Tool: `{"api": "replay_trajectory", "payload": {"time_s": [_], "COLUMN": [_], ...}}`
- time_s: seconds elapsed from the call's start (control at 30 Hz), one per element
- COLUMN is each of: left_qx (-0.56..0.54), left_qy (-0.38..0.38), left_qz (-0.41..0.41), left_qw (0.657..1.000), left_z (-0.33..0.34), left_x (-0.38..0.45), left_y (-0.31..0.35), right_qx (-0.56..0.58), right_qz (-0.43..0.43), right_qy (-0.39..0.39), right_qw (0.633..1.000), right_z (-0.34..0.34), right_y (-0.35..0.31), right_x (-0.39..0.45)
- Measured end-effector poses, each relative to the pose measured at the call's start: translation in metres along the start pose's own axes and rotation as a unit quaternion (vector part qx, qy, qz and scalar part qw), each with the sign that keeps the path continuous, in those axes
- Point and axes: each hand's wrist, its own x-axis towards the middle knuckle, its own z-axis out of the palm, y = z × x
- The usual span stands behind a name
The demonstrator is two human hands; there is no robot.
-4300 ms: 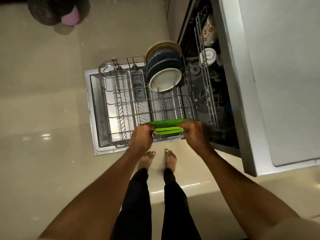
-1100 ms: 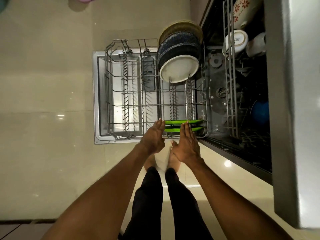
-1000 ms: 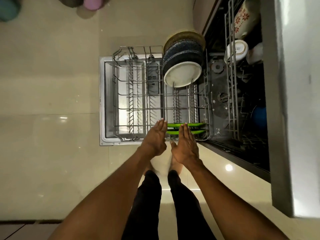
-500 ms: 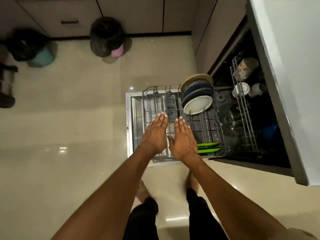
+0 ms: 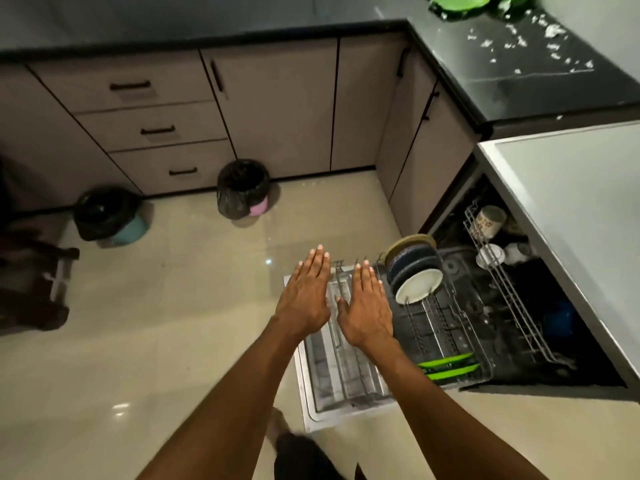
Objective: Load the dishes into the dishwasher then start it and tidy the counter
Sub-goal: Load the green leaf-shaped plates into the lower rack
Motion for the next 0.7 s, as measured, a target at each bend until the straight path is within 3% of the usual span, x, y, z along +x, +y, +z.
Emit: {"api": "replay_trajectory", "payload": {"time_s": [0.3, 0.7], "left_qx": [0.033, 0.026], "left_qy": [0.016, 0.080], "left_qz": [0.073, 0.163], "left_qw": [0.997, 0.983], "left_z": [-0.074, -0.261], "left_x": [0.078, 0.221], "left_y": [-0.070, -0.145], "right_qx": [-0.007, 0.014], "right_qz": [0.046, 0.066], "right_qy": [0.061, 0.189], "right_qw": [0.997, 0.980], "right_z": [-0.033, -0.151], "right_y": [-0.090, -0.208], "right_x": [0.094, 0.239]}}
